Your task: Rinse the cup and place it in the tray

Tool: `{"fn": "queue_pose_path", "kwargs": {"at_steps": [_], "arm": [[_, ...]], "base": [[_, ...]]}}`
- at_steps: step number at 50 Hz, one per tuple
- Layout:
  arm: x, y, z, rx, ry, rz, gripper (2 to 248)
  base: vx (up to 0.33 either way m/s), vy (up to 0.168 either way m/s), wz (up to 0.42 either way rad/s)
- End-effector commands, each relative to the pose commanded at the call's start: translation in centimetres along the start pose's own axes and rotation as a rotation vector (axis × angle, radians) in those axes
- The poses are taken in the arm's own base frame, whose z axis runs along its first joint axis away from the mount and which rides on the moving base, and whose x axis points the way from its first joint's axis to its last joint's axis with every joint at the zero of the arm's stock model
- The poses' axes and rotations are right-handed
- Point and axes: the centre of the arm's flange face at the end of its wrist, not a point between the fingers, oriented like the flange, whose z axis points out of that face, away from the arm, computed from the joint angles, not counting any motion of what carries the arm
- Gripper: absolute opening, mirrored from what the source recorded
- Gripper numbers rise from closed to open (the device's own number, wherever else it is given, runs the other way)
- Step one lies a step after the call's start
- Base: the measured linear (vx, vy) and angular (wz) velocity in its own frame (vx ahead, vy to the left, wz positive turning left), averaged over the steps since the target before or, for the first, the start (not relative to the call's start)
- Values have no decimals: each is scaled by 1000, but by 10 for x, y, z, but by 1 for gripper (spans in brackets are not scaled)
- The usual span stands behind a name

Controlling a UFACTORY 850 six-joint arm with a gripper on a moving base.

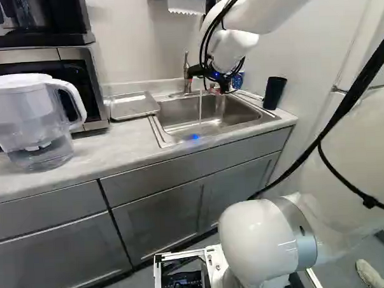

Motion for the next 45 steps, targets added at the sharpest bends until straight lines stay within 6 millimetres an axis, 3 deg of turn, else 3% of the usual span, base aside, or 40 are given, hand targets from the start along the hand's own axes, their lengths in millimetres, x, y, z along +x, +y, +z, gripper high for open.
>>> {"fn": "queue_pose_path", "kwargs": {"at_steps": [45], "arm": [[12, 3, -6, -42, 168, -278, 247]], "base": [[0, 0, 0]]}}
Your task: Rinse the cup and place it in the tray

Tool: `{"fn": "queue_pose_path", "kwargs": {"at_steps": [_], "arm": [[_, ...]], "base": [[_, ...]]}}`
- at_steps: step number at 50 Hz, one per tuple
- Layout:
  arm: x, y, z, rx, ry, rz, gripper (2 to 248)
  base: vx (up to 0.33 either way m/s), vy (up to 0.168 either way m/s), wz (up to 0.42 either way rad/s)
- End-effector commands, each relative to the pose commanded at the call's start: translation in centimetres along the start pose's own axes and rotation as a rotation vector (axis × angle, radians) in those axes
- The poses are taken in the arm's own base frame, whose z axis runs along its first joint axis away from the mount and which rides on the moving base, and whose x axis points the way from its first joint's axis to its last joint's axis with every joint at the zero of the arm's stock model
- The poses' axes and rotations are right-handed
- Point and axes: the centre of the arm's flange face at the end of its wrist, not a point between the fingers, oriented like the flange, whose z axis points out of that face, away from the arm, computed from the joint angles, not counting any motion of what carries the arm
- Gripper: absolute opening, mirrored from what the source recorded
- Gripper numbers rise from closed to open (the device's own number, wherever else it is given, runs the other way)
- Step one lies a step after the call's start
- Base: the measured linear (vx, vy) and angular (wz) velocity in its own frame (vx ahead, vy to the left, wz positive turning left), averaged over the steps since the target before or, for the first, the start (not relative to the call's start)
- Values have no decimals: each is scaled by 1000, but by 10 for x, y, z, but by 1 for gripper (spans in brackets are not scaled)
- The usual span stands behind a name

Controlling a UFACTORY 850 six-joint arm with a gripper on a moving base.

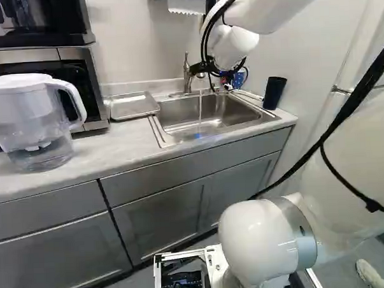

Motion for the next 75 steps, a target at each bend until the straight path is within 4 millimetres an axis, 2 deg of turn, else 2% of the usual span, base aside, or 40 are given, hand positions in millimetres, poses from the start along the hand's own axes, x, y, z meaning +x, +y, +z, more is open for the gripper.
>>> {"fn": "queue_pose_path", "kwargs": {"at_steps": [7, 38, 68, 75], "arm": [[2, 2, 0, -17, 24, -46, 247], [10, 9, -1, -97, 119, 67, 247], [15, 18, -3, -215, 173, -110, 247], [11, 21, 0, -243, 178, -87, 247]], "base": [[0, 0, 0], [0, 0, 0], [0, 0, 0], [0, 0, 0]]}}
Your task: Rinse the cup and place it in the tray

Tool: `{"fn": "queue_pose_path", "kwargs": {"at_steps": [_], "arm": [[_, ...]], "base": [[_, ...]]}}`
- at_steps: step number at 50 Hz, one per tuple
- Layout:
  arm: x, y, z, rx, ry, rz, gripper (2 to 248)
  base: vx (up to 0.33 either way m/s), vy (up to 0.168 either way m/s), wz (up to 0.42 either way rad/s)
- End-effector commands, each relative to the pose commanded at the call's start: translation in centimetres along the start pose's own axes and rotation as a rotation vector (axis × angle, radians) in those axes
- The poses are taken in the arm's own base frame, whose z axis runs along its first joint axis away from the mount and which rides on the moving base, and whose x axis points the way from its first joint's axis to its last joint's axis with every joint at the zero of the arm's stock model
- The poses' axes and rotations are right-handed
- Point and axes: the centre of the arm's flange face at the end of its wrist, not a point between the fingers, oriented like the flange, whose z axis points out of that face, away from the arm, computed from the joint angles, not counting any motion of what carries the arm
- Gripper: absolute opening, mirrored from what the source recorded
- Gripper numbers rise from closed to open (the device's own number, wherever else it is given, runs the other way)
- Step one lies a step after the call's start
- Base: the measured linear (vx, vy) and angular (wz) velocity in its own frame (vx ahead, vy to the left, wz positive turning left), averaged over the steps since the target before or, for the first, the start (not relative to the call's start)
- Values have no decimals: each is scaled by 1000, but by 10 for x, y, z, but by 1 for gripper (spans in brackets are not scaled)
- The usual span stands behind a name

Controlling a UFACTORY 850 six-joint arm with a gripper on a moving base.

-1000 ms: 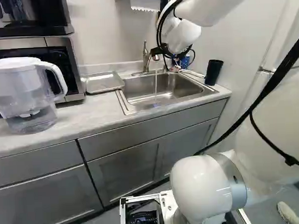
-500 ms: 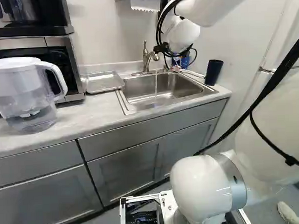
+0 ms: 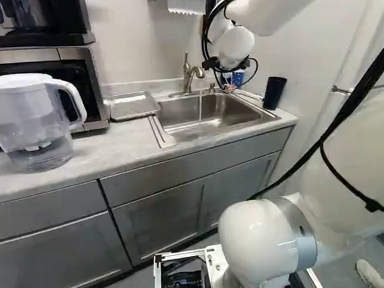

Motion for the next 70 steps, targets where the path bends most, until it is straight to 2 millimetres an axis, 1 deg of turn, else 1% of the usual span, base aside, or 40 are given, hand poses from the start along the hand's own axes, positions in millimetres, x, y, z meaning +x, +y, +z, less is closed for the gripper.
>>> {"fn": "queue_pose_path", "kwargs": {"at_steps": [34, 70], "arm": [[-28, 12, 16, -172, -6, 83, 247], [-58, 36, 40, -408, -24, 150, 247]], "base": [[0, 0, 0], [0, 0, 0]]}}
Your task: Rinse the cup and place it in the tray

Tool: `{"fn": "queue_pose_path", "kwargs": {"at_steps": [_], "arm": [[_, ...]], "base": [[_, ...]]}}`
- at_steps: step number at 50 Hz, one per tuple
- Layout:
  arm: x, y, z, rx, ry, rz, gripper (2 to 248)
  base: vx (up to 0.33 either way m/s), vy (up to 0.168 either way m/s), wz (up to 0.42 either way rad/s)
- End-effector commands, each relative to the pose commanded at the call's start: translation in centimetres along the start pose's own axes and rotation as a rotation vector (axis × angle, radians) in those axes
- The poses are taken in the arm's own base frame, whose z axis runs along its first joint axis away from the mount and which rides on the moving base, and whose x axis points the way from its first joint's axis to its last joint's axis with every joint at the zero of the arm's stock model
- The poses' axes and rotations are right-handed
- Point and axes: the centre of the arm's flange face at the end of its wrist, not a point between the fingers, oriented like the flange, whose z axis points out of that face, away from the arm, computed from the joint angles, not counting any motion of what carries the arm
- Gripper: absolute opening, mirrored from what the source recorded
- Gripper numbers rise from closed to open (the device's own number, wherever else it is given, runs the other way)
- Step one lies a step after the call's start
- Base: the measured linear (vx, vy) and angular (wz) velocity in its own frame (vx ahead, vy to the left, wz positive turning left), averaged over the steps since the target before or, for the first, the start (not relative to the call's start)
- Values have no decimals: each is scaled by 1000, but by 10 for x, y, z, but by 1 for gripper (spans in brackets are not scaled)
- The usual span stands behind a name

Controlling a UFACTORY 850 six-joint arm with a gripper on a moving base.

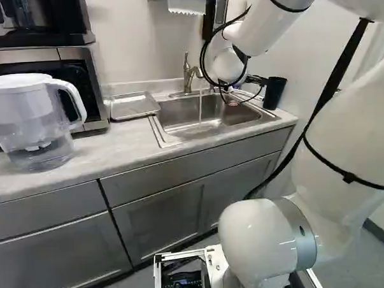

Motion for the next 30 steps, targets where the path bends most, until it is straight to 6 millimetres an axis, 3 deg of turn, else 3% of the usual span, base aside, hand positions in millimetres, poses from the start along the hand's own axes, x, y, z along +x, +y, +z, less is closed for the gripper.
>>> {"fn": "queue_pose_path", "kwargs": {"at_steps": [21, 30], "arm": [[-14, 10, 19, -144, 14, 2, 247], [-11, 16, 23, -199, 36, 14, 247]], "base": [[0, 0, 0], [0, 0, 0]]}}
